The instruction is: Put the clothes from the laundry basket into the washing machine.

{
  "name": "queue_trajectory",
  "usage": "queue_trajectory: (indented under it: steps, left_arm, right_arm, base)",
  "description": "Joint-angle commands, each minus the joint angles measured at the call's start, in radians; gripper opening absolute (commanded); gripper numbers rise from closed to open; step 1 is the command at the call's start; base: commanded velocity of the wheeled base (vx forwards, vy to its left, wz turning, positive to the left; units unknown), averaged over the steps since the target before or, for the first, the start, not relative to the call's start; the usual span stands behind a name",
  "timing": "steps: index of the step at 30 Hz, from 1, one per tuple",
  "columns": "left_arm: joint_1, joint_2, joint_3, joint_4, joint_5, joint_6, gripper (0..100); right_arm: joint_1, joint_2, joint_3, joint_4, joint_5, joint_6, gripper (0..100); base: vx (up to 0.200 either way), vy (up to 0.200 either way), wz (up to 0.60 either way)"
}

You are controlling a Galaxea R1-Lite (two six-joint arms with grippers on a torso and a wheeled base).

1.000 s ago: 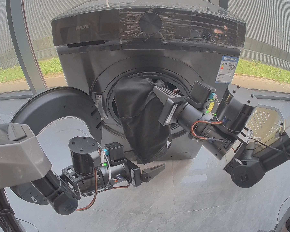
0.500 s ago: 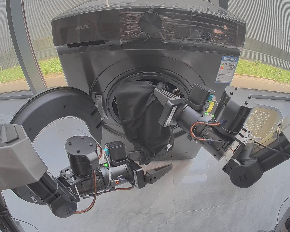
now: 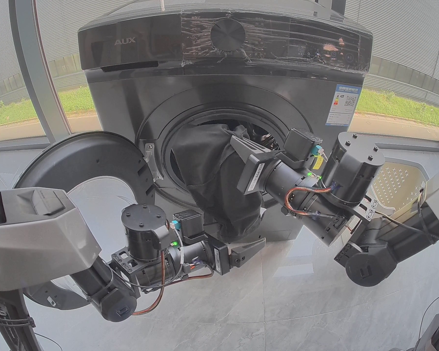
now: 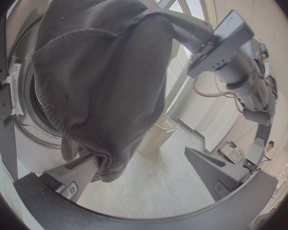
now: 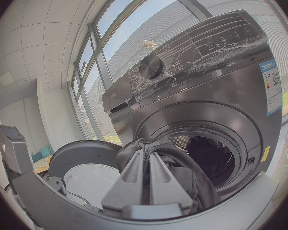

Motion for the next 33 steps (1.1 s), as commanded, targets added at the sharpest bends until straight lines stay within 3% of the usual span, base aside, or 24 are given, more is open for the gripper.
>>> queue_trajectory:
  steps: [1, 5, 14, 15, 26, 33]
  left_arm:
    - [0.005, 0.079, -0.065, -0.014, 0.040, 0.002, 100]
    - [0.016, 0.118, -0.115, -0.045, 0.103, 0.005, 100]
    - [0.002, 0.103, -0.103, -0.080, 0.109, 0.005, 100]
    - [0.004, 0.105, -0.103, -0.085, 0.117, 0.005, 0]
    - [0.013, 0.089, -0.101, -0.114, 0.134, 0.008, 0]
    - [-0.030, -0.032, 0.001, -0.136, 0.134, 0.007, 0]
  right_arm:
    - [0.001, -0.003, 0.002, -0.001, -0.002, 0.000, 0]
    - [0.001, -0.005, 0.011, -0.003, -0.002, 0.001, 0]
    - [-0.008, 0.003, 0.012, -0.027, 0.000, 0.000, 0]
    - [-0.006, 0.005, 0.012, -0.029, 0.000, 0.000, 0]
    - [-0.016, 0.009, 0.032, -0.027, 0.000, 0.000, 0]
    - [-0.052, 0.040, 0.094, -0.032, 0.027, -0.005, 0]
  base:
    - [0.000, 0.000, 0.00]
    - [0.000, 0.000, 0.00]
    - [0.000, 0.000, 0.00]
    - [0.000, 0.000, 0.00]
    - [0.000, 0.000, 0.00]
    - [0.000, 0.000, 0.00]
